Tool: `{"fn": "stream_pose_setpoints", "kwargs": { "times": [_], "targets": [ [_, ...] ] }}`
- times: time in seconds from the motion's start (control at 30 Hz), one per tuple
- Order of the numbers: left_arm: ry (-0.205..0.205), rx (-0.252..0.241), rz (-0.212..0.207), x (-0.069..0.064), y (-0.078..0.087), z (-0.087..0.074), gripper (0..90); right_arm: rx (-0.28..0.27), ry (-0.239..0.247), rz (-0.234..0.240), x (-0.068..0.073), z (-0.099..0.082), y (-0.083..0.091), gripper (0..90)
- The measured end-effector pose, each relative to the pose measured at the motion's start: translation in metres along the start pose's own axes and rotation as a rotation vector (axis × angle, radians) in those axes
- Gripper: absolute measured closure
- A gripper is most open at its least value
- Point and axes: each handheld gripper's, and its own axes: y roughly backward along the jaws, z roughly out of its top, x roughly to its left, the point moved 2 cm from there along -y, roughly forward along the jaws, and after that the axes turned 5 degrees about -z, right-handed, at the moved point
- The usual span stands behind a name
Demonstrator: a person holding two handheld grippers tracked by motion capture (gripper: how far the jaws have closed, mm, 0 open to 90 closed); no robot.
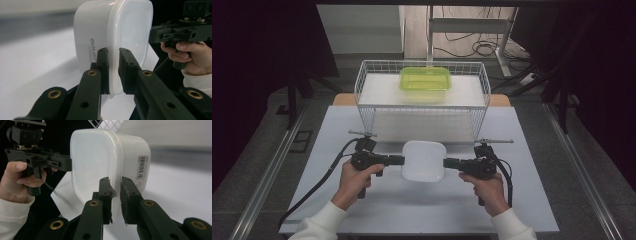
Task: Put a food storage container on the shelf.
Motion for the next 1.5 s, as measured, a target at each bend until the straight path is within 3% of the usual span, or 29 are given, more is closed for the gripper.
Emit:
{"fn": "stream_pose_setpoints", "kwargs": {
  "times": [0.4, 0.83, 1.2, 1.5],
  "targets": [
    [-0.054, -0.09, -0.001, -0.023, 0.028, 0.044, 79.9, -0.062, 0.065, 0.03, 0.024, 0.054, 0.017, 79.2],
    [-0.09, -0.141, 0.005, -0.043, 0.052, 0.097, 79.8, -0.114, 0.113, 0.056, 0.044, 0.112, 0.033, 79.3],
    [-0.097, -0.169, -0.014, -0.055, 0.065, 0.141, 80.0, -0.13, 0.115, 0.066, 0.052, 0.156, 0.045, 79.3],
    [-0.101, -0.184, 0.005, -0.059, 0.074, 0.178, 80.3, -0.139, 0.092, 0.078, 0.05, 0.193, 0.044, 79.3]
  ]
}}
